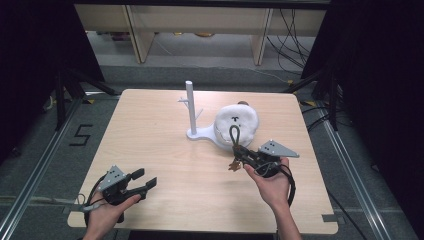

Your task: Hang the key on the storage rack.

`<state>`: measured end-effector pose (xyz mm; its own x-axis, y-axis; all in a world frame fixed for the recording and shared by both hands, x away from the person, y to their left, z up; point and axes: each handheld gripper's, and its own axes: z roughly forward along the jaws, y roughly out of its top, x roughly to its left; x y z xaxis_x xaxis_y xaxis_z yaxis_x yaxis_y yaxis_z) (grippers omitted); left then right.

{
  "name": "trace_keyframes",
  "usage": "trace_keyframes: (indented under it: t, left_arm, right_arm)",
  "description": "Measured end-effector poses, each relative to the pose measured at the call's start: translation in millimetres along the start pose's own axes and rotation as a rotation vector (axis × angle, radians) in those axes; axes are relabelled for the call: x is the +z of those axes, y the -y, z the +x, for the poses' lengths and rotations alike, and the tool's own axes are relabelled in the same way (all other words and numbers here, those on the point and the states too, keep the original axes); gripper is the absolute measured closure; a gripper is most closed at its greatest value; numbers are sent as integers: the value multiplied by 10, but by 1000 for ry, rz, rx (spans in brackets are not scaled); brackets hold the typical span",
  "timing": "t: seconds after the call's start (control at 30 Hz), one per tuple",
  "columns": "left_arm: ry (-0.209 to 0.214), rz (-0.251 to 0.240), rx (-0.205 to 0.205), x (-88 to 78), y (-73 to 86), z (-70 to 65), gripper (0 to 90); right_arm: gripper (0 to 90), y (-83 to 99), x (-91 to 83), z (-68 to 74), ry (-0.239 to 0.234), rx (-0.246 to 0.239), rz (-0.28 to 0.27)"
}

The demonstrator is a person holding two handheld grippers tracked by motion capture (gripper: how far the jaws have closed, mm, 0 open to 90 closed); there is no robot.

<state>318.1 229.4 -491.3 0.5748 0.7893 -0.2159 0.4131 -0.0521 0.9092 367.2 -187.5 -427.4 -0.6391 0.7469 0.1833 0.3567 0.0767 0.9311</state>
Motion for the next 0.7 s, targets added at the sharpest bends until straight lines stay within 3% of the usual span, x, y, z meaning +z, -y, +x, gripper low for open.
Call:
trace_keyframes:
  t: [0.1,0.27,0.3,0.4,0.47,0.5,0.7]
  left_arm:
    - [27,-22,-4,20,-46,-13,369]
    - [36,-39,13,31,-178,-47,394]
    - [49,-48,14,44,-205,-50,402]
    - [93,-72,6,101,-280,-84,453]
    - [122,-77,0,147,-329,-113,485]
    - [145,-89,-4,180,-353,-127,503]
    - [216,-92,15,345,-556,-268,625]
  right_arm:
    - [791,8,32,17,-6,-12,-5]
    - [792,22,83,65,-23,-1,-26]
    - [791,22,88,66,-15,-19,-31]
    - [791,29,121,108,-31,-6,-40]
    - [791,31,140,118,-21,-42,-47]
    - [791,37,154,144,-39,-16,-45]
    - [790,46,212,194,-58,-29,-48]
